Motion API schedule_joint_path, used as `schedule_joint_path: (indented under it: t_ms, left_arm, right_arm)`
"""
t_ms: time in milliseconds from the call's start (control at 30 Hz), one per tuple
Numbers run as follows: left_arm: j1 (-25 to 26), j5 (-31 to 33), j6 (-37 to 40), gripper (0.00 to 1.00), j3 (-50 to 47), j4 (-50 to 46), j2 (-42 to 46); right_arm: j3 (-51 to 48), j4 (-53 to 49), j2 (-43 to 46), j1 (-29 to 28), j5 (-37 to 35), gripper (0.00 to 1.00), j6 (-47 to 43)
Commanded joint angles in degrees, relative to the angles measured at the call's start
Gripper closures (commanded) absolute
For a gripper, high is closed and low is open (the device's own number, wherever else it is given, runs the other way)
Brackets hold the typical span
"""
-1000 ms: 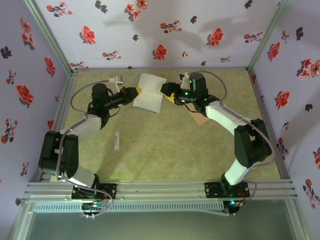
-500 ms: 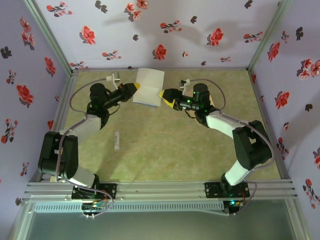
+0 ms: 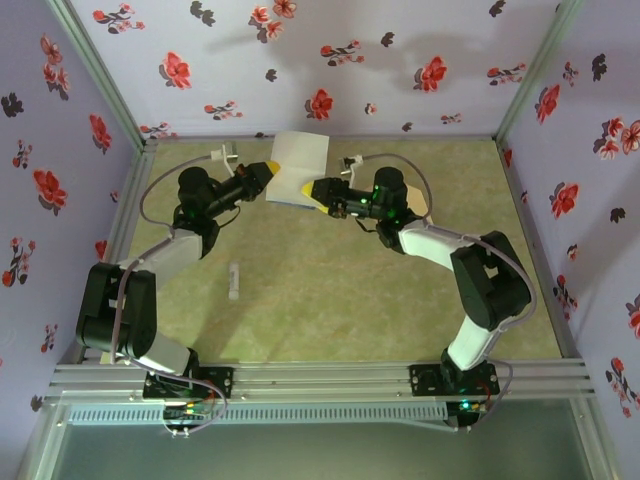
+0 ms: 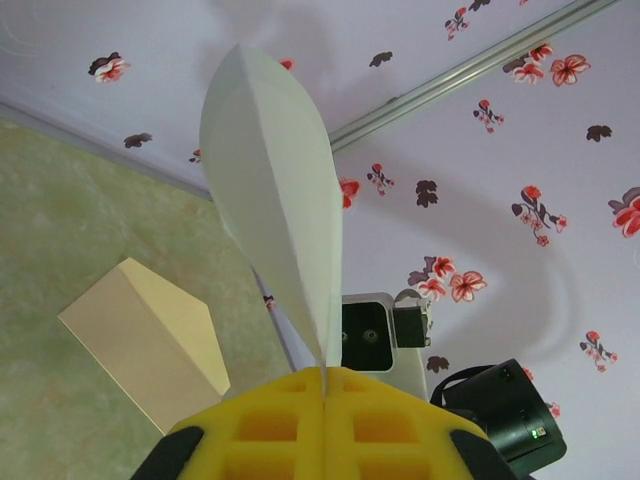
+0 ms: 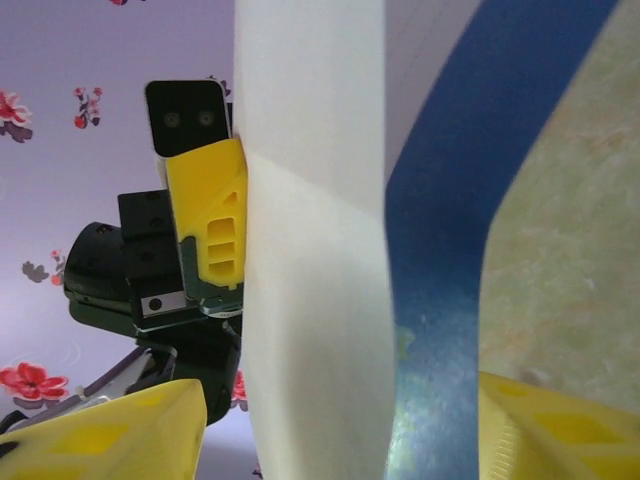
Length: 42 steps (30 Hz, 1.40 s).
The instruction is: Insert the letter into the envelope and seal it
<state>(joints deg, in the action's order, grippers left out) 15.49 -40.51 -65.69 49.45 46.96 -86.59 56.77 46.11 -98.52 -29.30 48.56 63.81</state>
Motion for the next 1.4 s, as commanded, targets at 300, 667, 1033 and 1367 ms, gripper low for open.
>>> schedule_joint_path:
  t_ms: [300,667,1033,1367]
  left_arm:
    - [0.2,-0.6,-0.3,1.0,0.8,2.6,0.4]
    - [0.0,-2.4,-2.6,1.0,2.3,3.4,0.3]
    - [0.1,-2.9,-1.7,1.0,2.6,2.1,0.2]
    - [0.0,-3.0,-1.4,1.0,3.5,1.9,-0.6]
  right_arm:
    - [1.2,7.5,-0.9,0.2,2.6,0.6,2.3]
    - [0.5,7.0,0.1,3.2,3.4,0.49,2.2]
    - [3.7,4.7,-0.8,3.1,6.5,0.49,2.0]
    - [2.9,5.9,-1.4,2.0,7.2,0.6,2.8]
